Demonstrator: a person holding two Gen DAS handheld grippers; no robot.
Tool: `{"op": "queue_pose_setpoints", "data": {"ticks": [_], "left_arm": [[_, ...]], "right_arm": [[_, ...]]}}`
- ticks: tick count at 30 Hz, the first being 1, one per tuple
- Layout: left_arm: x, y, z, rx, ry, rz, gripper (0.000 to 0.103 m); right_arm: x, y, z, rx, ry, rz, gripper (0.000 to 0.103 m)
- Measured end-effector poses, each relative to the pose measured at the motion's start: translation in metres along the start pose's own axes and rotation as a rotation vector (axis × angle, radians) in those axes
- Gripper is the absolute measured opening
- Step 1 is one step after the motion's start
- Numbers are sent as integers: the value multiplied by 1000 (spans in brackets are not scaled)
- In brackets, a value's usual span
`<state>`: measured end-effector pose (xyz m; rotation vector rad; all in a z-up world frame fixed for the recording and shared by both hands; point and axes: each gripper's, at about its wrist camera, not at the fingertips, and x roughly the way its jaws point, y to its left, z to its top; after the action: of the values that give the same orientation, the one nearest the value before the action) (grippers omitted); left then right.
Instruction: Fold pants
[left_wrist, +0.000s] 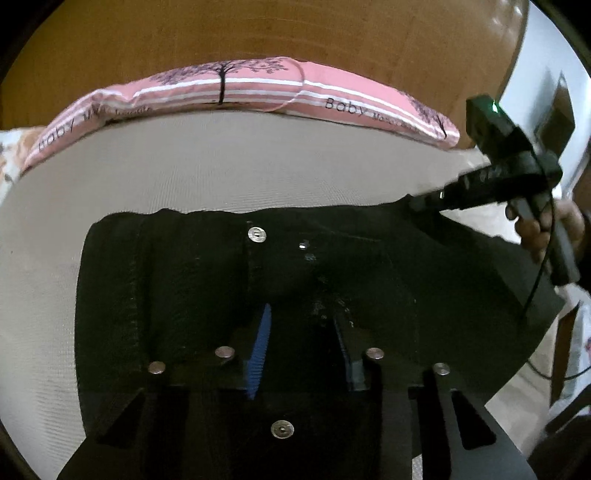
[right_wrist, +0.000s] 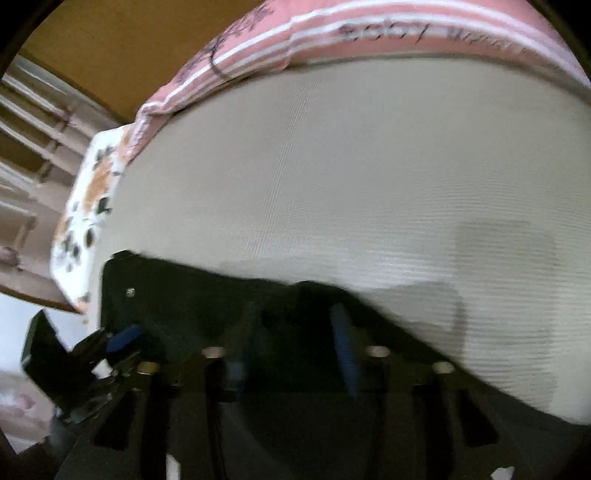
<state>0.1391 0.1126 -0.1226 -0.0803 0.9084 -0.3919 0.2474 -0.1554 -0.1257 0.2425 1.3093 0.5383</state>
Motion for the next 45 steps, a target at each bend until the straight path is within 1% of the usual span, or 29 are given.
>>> {"op": "queue_pose_setpoints", "data": {"ticks": [1,3,5,7,10,12,14,16,17,19,20,21,22,25,27,30,31,32,33,36,38,41,43,45], "left_arm": [[0,2,1,-8,-5,-10,29],[-1,8,1,-22,-8,-35,28],[-2,8,0,-11,-11,-36,27],[-1,7,0,3,-12,-28,27],[-1,7,0,2,-15,-25,27],[-1,5,0,5,-12,-18,27],[-1,1,0,13,-6,-4,27],[0,-3,1,24,1,18,29],[0,-6,1,34,7,30,30],[1,-11,2,42,14,42,37],[2,-15,2,49,19,52,39],[3,-18,3,56,22,60,44],[4,-22,3,68,25,71,48],[5,-36,3,103,30,120,56],[4,-45,3,117,20,142,56],[-2,-58,4,130,-1,149,58],[-3,-64,4,133,-7,149,59],[-4,-70,4,139,-10,145,59],[-5,-77,5,147,-12,141,60],[-6,-102,5,190,-18,129,60],[-5,-120,5,219,-16,112,62],[0,-149,1,256,-5,79,64],[5,-166,0,279,6,60,64],[11,-183,-1,306,18,42,64]], "right_arm": [[1,3,0,-17,-14,-25,10],[0,3,4,-6,-41,-35,9],[4,0,9,21,-62,-43,8],[14,1,9,5,-63,-77,8],[15,-2,6,24,-97,-71,11],[13,-2,6,27,-118,-65,17],[6,-3,3,55,-140,-48,32],[-6,-3,-4,86,-189,-52,44],[-17,-3,-10,101,-229,-40,45],[-37,-6,-22,128,-283,-31,47],[-49,-9,-30,144,-305,-23,47],[-60,-13,-38,159,-325,-21,47],[-74,-20,-49,180,-346,-30,48],[-113,-49,-86,244,-392,-66,48],[-140,-73,-115,298,-425,-104,48],[-180,-117,-171,413,-471,-147,49],[-197,-135,-197,474,-492,-161,50],[-206,-146,-213,509,-501,-169,50],[-219,-160,-237,563,-518,-185,49],[-243,-187,-292,670,-551,-210,49],[-255,-202,-329,743,-572,-209,49],[-267,-217,-372,821,-598,-200,49],[-270,-225,-392,855,-611,-190,49],[-266,-229,-402,875,-613,-180,49]]}}
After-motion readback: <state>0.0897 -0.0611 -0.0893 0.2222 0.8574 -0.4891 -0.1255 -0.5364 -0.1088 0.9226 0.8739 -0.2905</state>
